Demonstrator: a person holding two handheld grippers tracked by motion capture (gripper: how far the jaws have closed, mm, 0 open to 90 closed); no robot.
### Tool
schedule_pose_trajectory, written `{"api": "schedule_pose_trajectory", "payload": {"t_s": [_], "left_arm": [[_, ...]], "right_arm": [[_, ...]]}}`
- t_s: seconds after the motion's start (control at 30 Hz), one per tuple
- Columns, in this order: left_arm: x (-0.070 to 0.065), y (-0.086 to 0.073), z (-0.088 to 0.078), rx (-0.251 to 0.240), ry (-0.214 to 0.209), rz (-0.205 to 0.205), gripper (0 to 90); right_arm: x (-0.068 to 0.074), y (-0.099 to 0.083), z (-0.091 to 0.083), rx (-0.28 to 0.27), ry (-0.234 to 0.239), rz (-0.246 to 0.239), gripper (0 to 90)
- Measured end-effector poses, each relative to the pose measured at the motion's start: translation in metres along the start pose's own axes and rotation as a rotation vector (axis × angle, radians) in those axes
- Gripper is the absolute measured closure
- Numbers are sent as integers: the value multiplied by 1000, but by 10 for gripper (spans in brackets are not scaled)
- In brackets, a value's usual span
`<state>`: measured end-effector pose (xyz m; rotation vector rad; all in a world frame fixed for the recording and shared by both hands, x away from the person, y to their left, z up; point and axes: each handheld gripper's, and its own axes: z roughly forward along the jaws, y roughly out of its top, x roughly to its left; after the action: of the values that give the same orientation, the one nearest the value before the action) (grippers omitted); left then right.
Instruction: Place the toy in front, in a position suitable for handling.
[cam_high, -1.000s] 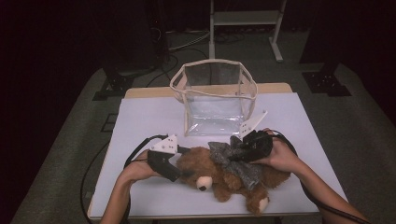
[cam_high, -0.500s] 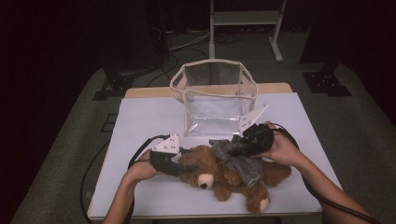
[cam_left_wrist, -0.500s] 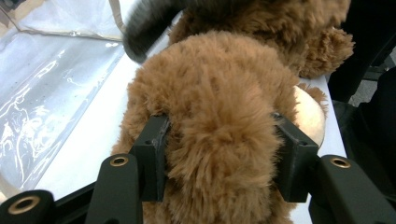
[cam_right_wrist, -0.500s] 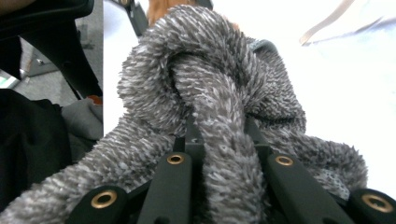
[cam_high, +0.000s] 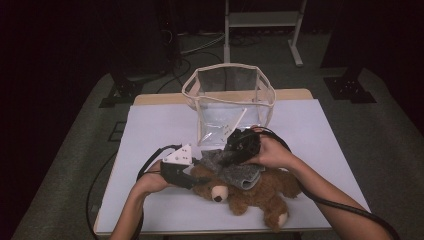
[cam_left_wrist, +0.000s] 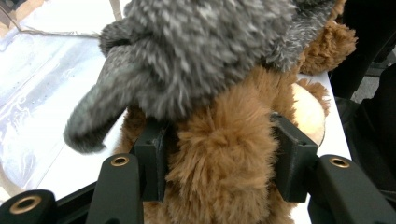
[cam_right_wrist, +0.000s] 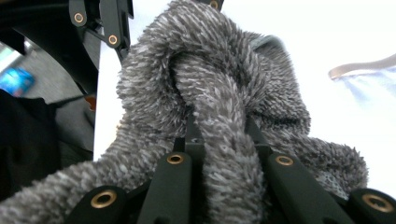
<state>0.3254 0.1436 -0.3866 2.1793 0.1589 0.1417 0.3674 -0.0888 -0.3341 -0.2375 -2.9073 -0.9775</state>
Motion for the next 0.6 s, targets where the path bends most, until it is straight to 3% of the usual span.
{"api": "schedule_pose_trajectory", "payload": {"t_s": [0.13,0.2,0.33,0.47,0.6], "left_arm": [[0,0,0,-6,-2,2,464],[0,1,1,-6,-5,6,465],[0,0,0,-4,-2,-5,465],[0,-1,0,2,-1,-4,465],[1,-1,0,1,-3,-6,465]], "right_arm": [[0,-19,-7,36,-19,19,770],[0,-26,-14,15,-21,33,770],[0,-16,-14,-19,-15,37,769],[4,-8,-9,2,-16,-2,769],[1,-29,-36,-37,-46,28,769]]}}
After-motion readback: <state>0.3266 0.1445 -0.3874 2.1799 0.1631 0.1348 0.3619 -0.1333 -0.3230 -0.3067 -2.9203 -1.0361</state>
